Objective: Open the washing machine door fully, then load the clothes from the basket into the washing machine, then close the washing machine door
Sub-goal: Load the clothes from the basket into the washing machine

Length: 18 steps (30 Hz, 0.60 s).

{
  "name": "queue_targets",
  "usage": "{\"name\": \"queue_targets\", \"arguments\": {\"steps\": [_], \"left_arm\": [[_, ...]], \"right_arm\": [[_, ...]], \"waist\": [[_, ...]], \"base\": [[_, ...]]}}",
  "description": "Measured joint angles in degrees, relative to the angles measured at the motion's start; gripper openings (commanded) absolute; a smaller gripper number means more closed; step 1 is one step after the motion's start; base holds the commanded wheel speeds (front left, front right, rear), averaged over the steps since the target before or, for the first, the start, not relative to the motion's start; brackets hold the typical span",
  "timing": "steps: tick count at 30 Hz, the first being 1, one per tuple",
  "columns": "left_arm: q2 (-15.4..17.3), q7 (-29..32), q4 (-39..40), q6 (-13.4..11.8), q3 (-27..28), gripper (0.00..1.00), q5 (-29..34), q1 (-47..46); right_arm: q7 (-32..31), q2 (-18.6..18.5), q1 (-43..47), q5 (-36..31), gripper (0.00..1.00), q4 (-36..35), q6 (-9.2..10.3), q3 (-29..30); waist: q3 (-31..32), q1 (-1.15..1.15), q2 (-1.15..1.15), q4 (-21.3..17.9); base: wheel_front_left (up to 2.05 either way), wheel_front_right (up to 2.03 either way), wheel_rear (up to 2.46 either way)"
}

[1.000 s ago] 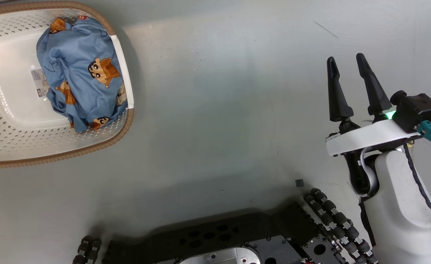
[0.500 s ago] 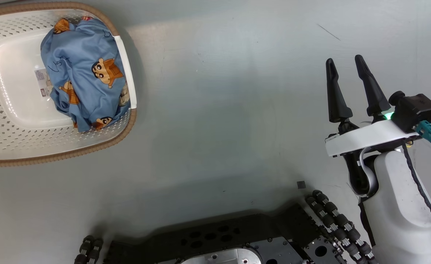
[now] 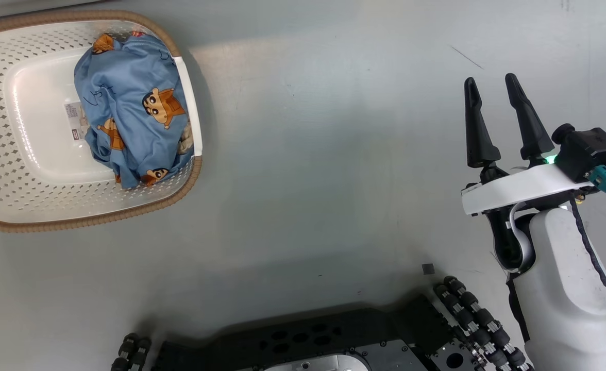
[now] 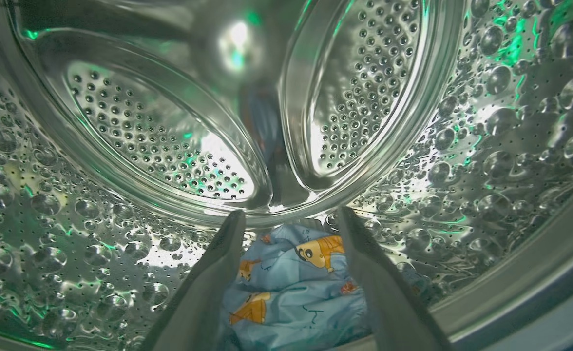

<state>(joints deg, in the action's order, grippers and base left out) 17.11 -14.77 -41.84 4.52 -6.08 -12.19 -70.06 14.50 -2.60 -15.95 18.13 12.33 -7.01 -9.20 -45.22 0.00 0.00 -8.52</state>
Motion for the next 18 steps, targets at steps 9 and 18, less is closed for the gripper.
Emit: {"name": "queue_targets", "arguments": {"steps": [9, 18], "left_arm": [[-2.09, 0.00, -0.69, 0.05, 0.32, 1.00, -1.21, 1.80], [-3.67, -0.01, -0.38, 0.49, 0.97, 1.00, -1.57, 6.23]], "right_arm": [[0.00, 0.01, 0.00, -0.27, 1.00, 0.25, 0.00, 1.08], [0.00, -0.36, -0.07, -1.01, 1.00, 0.07, 0.00, 2.24]], "waist": [[2.27, 0.00, 0.00, 1.28], [5.28, 0.00, 0.00, 2.89]], "base": [[0.00, 0.00, 0.00], [0.00, 0.00, 0.00]]}}
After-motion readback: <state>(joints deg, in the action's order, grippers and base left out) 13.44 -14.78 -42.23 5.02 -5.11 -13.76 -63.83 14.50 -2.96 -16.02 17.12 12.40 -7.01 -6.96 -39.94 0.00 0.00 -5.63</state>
